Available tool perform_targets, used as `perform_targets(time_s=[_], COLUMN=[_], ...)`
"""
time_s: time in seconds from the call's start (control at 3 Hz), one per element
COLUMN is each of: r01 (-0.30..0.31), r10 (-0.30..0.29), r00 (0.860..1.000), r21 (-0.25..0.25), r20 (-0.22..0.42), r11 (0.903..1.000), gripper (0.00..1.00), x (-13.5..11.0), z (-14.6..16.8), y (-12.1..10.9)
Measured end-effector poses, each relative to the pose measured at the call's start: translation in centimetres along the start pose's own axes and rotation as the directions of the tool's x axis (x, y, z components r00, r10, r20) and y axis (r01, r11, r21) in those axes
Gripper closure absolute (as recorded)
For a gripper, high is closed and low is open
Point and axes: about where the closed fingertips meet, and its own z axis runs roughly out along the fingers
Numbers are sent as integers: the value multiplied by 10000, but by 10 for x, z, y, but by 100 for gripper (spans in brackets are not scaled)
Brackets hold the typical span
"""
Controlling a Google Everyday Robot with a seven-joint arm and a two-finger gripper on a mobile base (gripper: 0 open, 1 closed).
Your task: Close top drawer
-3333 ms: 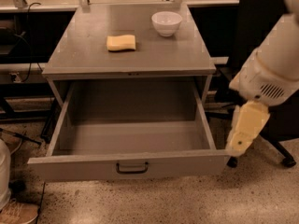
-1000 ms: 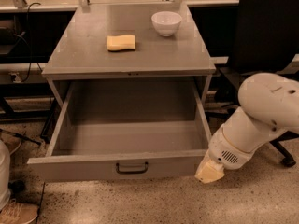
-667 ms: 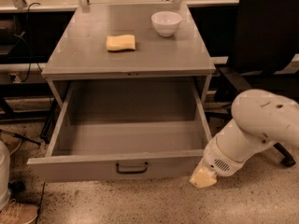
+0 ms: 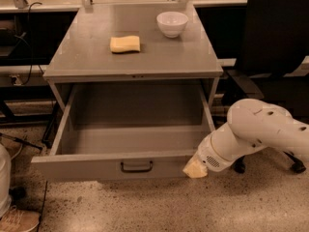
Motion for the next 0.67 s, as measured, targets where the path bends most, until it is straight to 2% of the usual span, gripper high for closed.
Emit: perform_targets(time_s=[0.33, 0.67], r01=[263, 264], r10=[-285, -286], r00=[9975, 9975], r21=[340, 341], r20=[646, 646], r11=[9991, 9991], gripper=[100, 100], x=[-28, -28], z=[12, 12], y=[-20, -20])
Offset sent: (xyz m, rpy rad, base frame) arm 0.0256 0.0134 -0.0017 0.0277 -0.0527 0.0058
